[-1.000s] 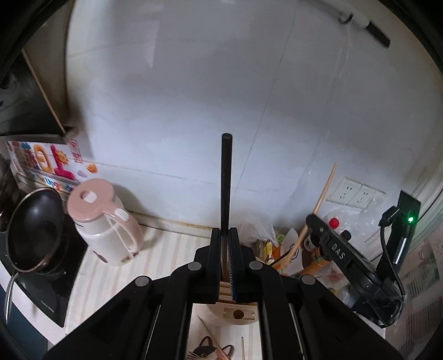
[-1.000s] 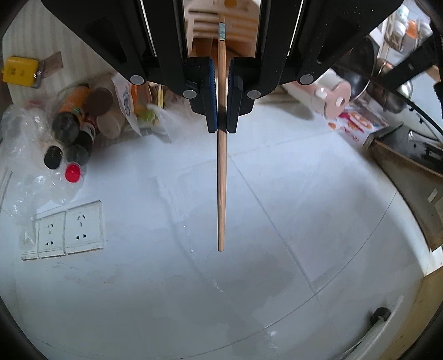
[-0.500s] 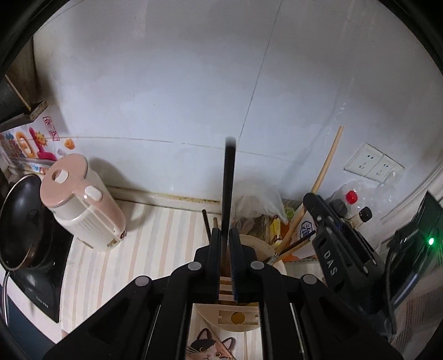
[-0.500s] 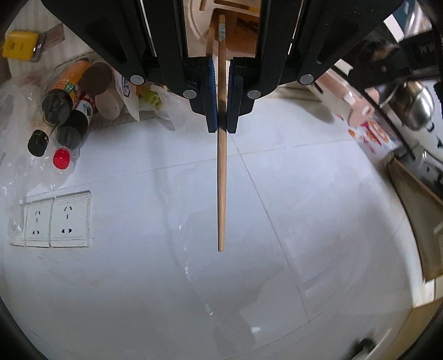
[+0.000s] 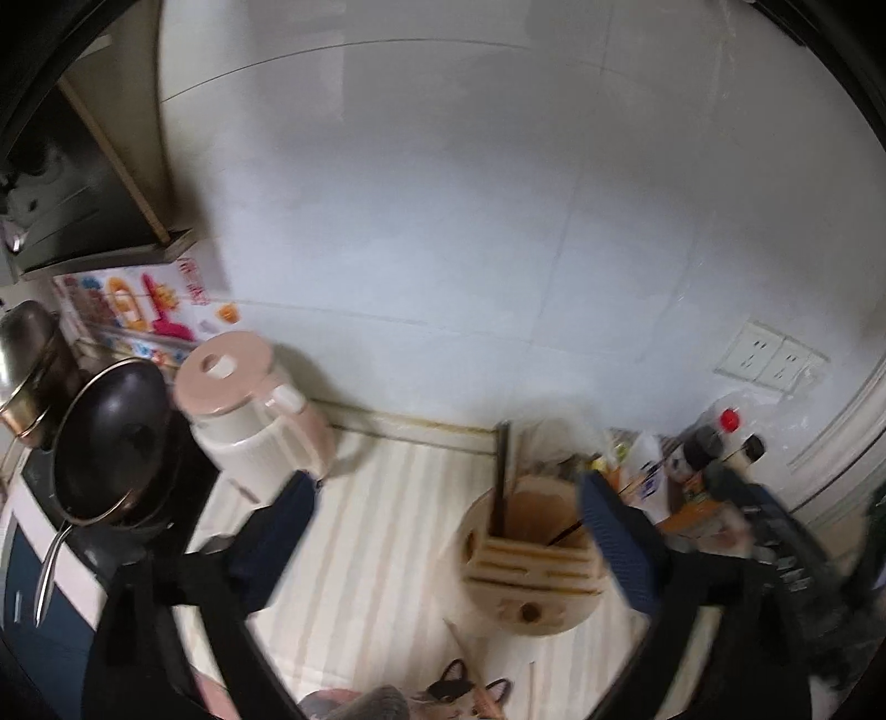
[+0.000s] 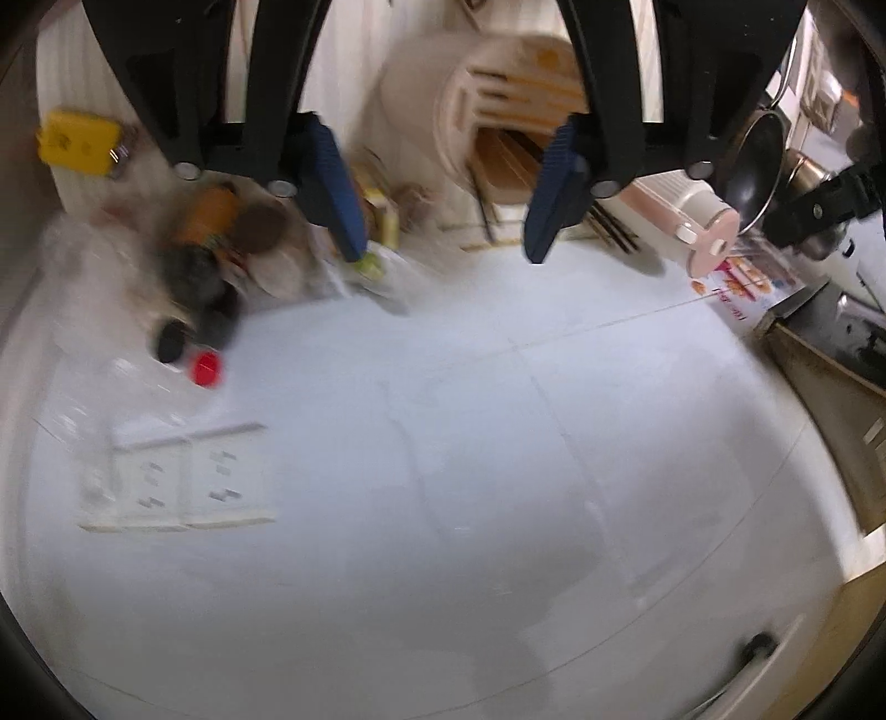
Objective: Organize utensils
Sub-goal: 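Move both open tools back down to the remaining chopsticks, then grasp a wooden chopstick with the right tool while the left tool grasps another wooden chopstick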
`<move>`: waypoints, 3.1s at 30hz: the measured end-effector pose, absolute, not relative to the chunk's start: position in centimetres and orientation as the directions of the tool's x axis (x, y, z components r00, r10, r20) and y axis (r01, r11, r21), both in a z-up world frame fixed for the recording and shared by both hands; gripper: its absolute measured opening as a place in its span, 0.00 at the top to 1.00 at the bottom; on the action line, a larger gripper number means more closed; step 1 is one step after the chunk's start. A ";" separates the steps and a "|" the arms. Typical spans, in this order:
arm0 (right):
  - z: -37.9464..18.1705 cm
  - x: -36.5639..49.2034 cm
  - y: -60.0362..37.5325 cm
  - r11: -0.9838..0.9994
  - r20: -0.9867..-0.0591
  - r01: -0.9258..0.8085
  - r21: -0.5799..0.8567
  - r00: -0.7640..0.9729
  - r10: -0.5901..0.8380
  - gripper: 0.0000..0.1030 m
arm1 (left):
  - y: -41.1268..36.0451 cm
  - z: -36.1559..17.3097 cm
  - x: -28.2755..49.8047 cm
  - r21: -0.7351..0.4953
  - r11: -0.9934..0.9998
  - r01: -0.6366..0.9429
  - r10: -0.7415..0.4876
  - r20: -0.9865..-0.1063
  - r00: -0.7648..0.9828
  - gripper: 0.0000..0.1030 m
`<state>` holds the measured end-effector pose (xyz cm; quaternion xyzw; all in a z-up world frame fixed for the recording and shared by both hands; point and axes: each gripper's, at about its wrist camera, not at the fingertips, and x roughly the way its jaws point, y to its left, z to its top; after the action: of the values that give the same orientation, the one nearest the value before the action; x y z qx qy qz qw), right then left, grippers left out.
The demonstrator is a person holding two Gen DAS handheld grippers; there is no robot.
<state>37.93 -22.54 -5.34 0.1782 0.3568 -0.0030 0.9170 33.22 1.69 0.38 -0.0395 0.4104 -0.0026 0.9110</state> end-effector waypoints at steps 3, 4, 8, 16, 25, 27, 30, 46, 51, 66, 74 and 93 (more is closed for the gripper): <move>-6.1 35.4 -24.5 0.922 -0.694 0.212 0.324 0.716 0.079 0.27 | 2.5 -2.0 31.9 -0.046 0.998 -0.051 -0.003 -0.770 0.638 0.00; -6.4 34.8 -24.8 0.920 -0.702 0.226 0.320 0.709 0.070 0.25 | 2.5 -2.8 31.6 -0.039 0.998 -0.054 0.003 -0.779 0.627 0.00; -9.0 32.0 -26.3 0.916 -0.753 0.294 0.273 0.658 0.012 0.19 | 2.6 -7.6 30.6 -0.002 0.998 -0.060 0.031 -0.834 0.551 0.00; -17.3 28.1 -29.4 0.893 -0.885 0.410 0.184 0.465 -0.031 0.20 | 1.1 -17.6 28.7 0.057 0.996 -0.073 0.080 -0.924 0.375 0.00; -25.7 24.5 -31.5 0.858 -0.957 0.472 0.203 0.281 0.072 0.77 | -1.5 -27.3 27.9 -0.004 0.997 -0.071 0.006 -0.990 0.140 0.25; -26.9 24.0 -31.5 0.862 -0.965 0.471 0.189 0.254 0.073 0.81 | -2.4 -28.6 28.0 -0.021 0.998 -0.068 -0.013 -0.994 0.106 0.27; -28.0 23.9 -30.9 0.868 -0.971 0.464 0.174 0.226 0.074 0.81 | -3.6 -30.0 28.2 0.003 0.999 -0.052 0.008 -0.996 0.088 0.31; -31.1 25.5 -24.4 0.922 -0.981 0.338 0.190 0.103 0.164 0.81 | -3.1 -32.6 25.2 0.112 0.993 0.037 0.108 -0.988 0.110 0.99; -32.4 26.5 -19.6 0.943 -0.976 0.253 0.216 0.059 0.208 0.81 | 0.4 -32.2 23.6 0.041 0.998 -0.052 0.045 -0.996 0.074 0.98; -34.3 28.4 -16.5 0.995 -1.000 0.104 0.005 0.001 0.005 0.94 | 0.1 -31.5 24.3 0.039 0.996 -0.082 0.044 -0.998 0.052 0.87; -34.4 28.3 -22.7 0.975 -1.000 0.219 -0.023 -0.013 -0.021 0.94 | -7.2 -31.2 23.9 -0.075 0.997 -0.008 -0.075 -0.996 0.055 0.34; -34.4 28.0 -21.6 0.982 -0.999 0.187 0.036 0.011 0.034 0.94 | -4.3 -32.2 19.4 0.077 0.988 0.130 0.069 -0.995 0.070 0.95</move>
<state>28.03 -21.61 -34.38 0.0790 0.7010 -0.0542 0.7067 19.35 -4.31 -32.24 0.0729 0.6816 -0.0212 0.7278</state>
